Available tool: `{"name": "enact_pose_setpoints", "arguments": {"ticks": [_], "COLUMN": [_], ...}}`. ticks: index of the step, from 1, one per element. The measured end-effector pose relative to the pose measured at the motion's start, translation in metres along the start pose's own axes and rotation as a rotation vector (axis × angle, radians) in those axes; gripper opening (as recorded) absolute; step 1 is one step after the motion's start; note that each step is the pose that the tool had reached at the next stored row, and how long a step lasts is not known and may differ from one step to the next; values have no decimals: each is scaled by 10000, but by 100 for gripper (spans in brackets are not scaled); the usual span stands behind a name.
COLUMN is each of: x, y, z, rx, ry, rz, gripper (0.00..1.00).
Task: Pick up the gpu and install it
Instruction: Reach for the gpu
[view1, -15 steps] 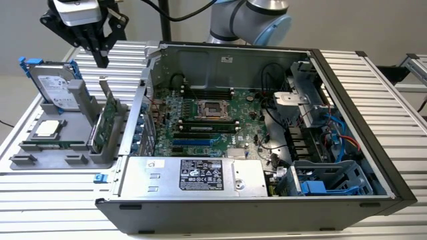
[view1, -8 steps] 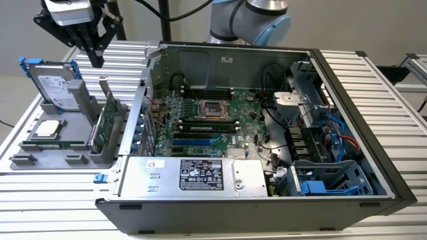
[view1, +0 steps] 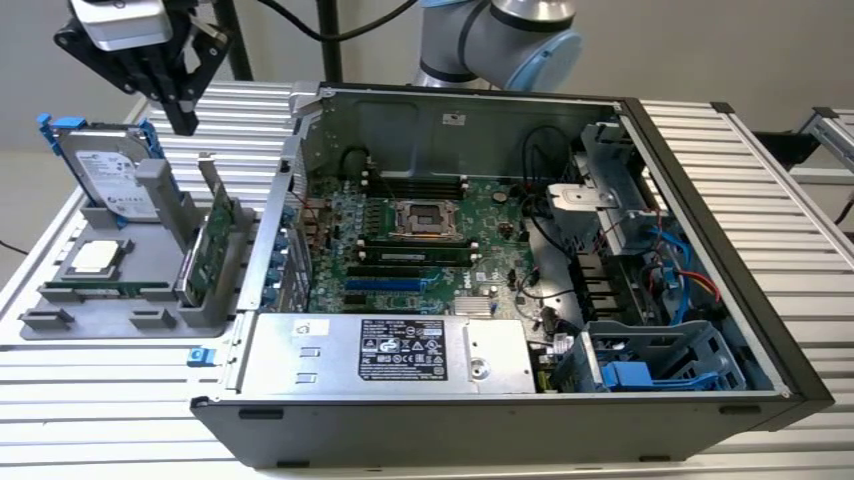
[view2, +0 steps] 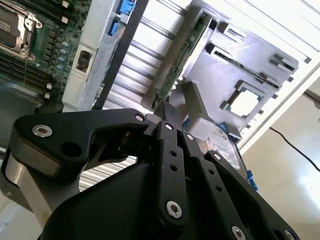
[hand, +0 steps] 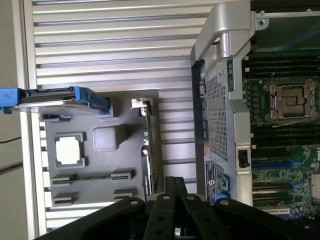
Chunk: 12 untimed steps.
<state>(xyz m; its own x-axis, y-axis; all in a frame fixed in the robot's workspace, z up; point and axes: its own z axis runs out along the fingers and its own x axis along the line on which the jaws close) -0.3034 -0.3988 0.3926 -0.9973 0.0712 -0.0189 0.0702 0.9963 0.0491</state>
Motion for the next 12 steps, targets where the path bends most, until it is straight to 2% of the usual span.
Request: {"name": "enact_pose_setpoints", "arguments": {"ticks": [12], "x": [128], "y": [-9], "z": [-2], "rx": [-1], "ry": [-1], "rz": [0], "gripper": [0]}}
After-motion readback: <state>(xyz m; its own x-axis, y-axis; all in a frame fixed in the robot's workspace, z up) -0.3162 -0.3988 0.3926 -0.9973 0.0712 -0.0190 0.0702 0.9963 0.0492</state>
